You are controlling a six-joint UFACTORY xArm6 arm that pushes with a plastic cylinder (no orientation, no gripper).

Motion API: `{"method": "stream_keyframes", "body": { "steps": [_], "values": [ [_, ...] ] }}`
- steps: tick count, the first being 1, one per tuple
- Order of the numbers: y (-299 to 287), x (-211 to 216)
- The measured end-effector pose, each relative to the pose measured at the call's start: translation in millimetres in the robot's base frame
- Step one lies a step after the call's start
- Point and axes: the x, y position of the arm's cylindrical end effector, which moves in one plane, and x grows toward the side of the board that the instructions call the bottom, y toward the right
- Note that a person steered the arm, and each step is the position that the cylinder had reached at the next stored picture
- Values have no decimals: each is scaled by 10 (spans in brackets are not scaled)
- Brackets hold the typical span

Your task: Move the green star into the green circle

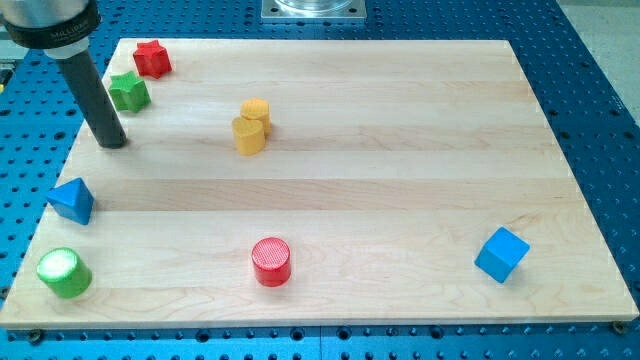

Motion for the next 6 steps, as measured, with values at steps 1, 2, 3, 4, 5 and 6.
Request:
{"method": "stream_keyframes", "body": {
  "steps": [1, 2, 3, 4, 5, 6],
  "values": [
    [-259, -219],
    [-387, -532],
    [-354, -864],
    [-248, -1083],
    [151, -499],
    [583, -48]
  ]
}}
